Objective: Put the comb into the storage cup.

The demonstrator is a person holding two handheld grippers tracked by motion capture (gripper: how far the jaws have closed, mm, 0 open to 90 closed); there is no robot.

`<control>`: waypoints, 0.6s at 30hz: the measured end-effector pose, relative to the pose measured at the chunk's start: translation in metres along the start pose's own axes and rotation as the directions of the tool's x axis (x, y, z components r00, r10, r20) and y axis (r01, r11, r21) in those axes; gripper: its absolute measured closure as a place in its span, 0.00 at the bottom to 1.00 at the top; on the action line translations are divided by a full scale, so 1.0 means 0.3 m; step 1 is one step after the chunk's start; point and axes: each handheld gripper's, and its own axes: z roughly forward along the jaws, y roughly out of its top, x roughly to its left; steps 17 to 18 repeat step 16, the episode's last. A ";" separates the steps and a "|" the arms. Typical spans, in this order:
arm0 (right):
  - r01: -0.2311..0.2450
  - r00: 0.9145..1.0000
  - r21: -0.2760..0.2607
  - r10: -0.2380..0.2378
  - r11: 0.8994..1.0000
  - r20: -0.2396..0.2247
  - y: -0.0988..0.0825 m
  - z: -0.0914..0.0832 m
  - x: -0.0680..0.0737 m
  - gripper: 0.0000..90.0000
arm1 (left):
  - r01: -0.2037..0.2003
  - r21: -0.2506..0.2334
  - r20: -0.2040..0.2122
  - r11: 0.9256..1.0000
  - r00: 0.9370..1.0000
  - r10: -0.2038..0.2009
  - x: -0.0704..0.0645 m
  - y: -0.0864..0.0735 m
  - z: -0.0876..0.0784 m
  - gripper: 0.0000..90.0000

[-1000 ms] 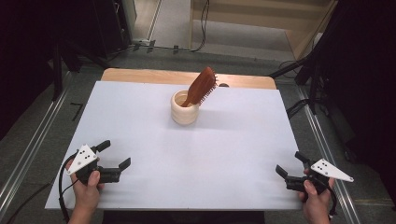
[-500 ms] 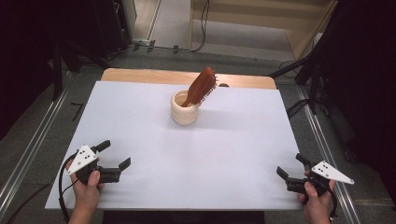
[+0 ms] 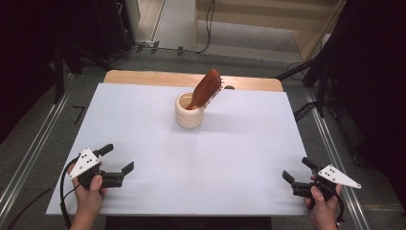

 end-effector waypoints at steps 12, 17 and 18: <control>0.018 1.000 0.016 -0.018 1.000 0.007 0.000 0.009 0.008 0.00 | 0.005 0.000 -0.002 1.000 1.000 -0.005 0.002 0.000 -0.001 0.00; 0.020 1.000 0.019 -0.020 1.000 0.008 0.001 0.010 0.008 0.00 | 0.005 -0.002 -0.005 1.000 1.000 -0.006 0.003 0.000 -0.001 0.00; 0.020 1.000 0.019 -0.020 1.000 0.008 0.001 0.010 0.008 0.00 | 0.005 -0.002 -0.005 1.000 1.000 -0.006 0.003 0.000 -0.001 0.00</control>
